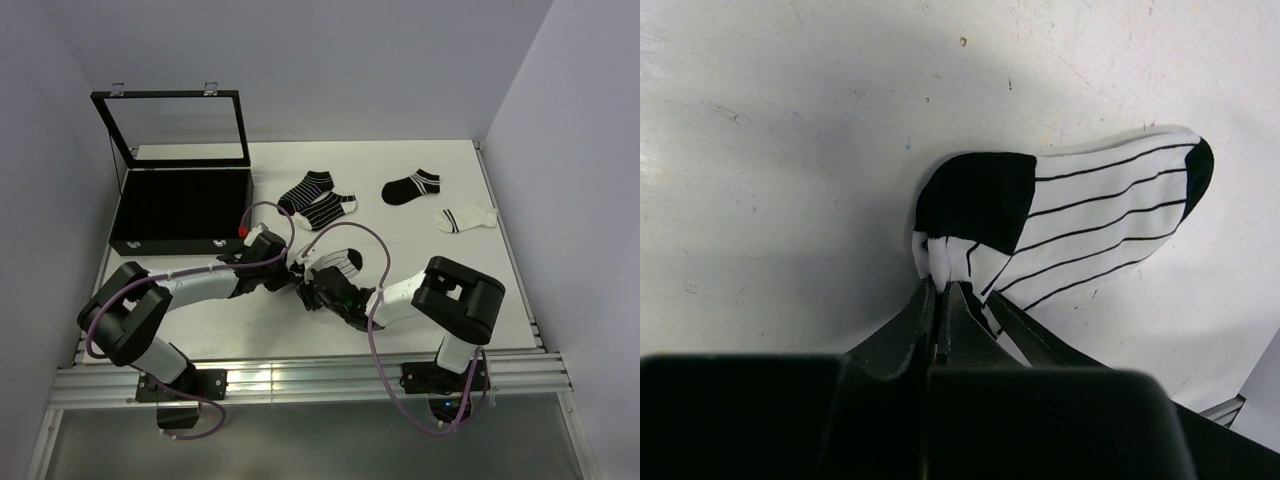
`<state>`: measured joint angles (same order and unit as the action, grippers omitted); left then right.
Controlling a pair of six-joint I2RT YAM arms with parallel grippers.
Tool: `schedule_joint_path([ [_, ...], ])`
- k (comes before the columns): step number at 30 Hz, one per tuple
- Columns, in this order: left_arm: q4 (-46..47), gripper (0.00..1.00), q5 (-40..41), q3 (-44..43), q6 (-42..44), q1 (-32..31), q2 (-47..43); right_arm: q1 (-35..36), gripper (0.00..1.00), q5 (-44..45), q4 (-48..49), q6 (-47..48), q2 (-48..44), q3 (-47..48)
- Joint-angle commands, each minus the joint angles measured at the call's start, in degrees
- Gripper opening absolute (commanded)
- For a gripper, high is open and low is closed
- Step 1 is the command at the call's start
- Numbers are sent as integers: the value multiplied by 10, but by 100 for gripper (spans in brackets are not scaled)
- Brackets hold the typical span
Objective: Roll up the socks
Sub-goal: Roll the sock at the center of the board.
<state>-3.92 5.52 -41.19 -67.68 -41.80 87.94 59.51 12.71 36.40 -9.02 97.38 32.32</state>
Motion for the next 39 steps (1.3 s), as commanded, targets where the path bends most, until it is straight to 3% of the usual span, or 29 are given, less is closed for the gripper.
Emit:
schedule_joint_path([
  [1,11,0,-18,-16,1,1,1,9,49,35,5,6,17,21],
  [7,12,0,-24,-13,-3,1,-2,10,41,56,-4,-7,29,28],
  [11,14,0,-27,-11,-5,1,-4,9,27,60,-16,-16,40,37],
  [16,15,0,-25,-11,-9,1,-2,9,28,48,-14,-21,31,29],
  [22,11,0,-17,-13,-7,6,-1,9,49,21,4,-28,-26,-1],
  [26,7,0,-14,-11,-2,13,-3,9,76,29,31,-26,-95,-46],
  [27,6,0,-11,-10,-1,15,-4,10,78,32,37,-19,-110,-54],
  [31,-1,1,-4,-13,2,16,-8,10,81,34,61,8,-191,-91],
  [35,-6,0,-6,-16,2,16,-9,8,97,43,10,-8,-193,-76],
  [39,-14,0,-9,-25,1,17,-6,9,88,23,6,-22,-156,-63],
])
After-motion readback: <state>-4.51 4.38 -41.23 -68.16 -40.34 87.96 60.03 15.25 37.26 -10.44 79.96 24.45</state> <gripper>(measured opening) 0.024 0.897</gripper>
